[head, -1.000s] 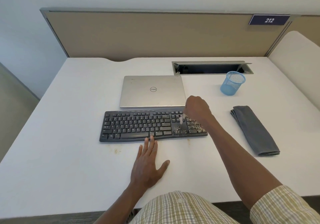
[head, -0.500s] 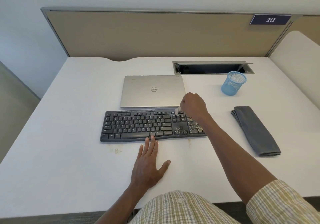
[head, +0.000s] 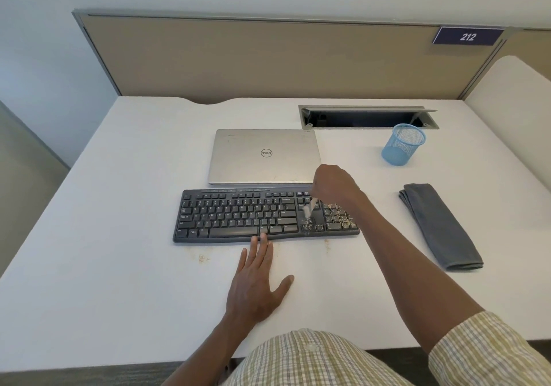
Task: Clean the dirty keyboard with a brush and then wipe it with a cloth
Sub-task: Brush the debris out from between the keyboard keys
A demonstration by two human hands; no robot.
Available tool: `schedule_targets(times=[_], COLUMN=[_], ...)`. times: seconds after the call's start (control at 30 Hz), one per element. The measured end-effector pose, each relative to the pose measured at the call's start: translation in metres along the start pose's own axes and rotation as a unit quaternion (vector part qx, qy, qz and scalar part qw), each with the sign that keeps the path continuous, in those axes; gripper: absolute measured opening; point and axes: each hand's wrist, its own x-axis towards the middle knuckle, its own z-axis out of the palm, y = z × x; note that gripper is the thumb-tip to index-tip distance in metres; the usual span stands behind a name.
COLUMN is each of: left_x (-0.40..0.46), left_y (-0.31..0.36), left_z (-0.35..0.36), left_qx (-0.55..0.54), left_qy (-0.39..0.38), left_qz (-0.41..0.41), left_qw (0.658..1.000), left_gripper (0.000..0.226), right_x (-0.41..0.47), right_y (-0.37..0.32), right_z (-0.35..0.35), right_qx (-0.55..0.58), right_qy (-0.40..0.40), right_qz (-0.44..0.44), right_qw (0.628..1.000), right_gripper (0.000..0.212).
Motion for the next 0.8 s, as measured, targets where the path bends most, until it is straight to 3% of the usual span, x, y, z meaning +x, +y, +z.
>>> schedule_targets(times=[0.17,0.27,0.47,0.67,0.8], left_x=[0.000,-0.001,-0.001,-0.001,-0.001], left_y=[0.000,-0.001,0.000,0.001,0.000], left_z=[0.000,0.000,0.001,-0.001,0.000], left_qx=[0.000,-0.001,-0.001,0.001,-0.004], left_qy=[0.001,-0.004,-0.001,-0.005,-0.004], left_qz=[0.001,0.000,0.000,-0.001,-0.004], left_qw=[1.000,1.000,1.000,1.000,1.000], left_gripper=[0.090,0.090,0.091,0.092,0.093], right_x=[0.005,0.002,-0.006,-0.003,-0.006], right_y=[-0.005,-0.007,0.011,-0.003,0.024], right_z=[-0.004,0.003,-0.001,0.001,-0.002], right_qx=[0.001,-0.055,-0.113,-0.096,-0.163], right_qy=[0.038,0.046,0.088,0.049,0.067], right_qz=[-0.084,-0.127,-0.086,-0.167,-0.113], right_qw=[0.996,0.989,0.986,0.980,0.978], right_gripper=[0.021,0.025,0.023,0.024,0.024])
